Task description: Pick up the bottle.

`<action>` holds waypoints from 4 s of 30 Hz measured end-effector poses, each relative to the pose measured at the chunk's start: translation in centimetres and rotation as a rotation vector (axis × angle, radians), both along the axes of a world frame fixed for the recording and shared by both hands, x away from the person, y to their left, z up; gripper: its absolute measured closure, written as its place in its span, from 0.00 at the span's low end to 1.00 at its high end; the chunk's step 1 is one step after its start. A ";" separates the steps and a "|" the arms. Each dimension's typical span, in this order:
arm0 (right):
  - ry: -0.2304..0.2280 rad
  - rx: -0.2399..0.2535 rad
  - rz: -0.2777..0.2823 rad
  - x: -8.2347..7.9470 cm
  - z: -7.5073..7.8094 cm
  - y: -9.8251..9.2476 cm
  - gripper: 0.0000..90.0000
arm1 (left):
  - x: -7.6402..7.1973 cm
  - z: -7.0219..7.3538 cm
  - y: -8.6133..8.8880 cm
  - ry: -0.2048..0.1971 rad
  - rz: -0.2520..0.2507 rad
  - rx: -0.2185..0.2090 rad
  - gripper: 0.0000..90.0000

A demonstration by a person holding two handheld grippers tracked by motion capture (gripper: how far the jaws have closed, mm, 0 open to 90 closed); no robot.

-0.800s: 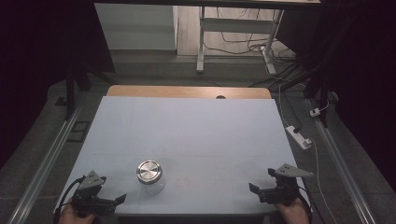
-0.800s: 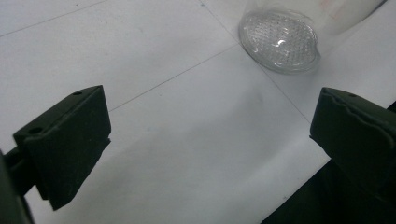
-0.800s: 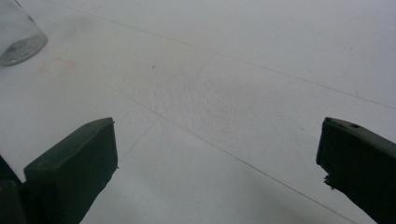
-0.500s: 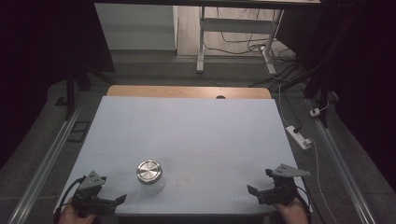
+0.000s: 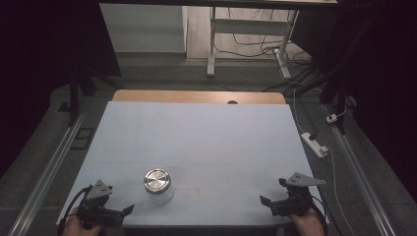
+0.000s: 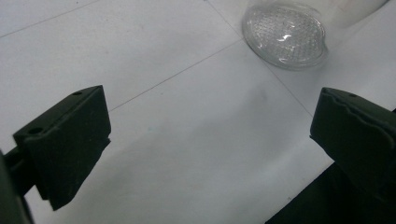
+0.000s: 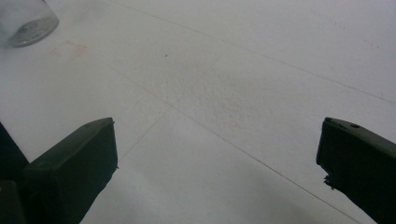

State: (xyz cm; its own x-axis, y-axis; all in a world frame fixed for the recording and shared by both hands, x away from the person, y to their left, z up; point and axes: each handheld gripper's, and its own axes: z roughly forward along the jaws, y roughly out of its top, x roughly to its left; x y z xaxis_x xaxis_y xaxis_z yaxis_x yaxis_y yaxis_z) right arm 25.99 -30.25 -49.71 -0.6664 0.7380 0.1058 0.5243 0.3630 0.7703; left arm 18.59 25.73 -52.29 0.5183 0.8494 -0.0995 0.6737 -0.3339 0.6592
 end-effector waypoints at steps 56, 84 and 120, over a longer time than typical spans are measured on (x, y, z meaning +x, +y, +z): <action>0.042 -0.021 0.026 0.2 -0.2 0.6 0.00 | 3.1 0.7 -4.0 -0.108 -0.202 -0.054 0.00; 0.047 -0.038 0.043 0.3 -0.3 0.7 0.00 | 6.0 0.6 -7.2 -0.077 -0.317 -0.062 0.00; 0.045 -0.049 0.051 0.2 -0.3 0.9 0.00 | 5.7 1.6 -8.2 -0.112 -0.330 0.014 0.17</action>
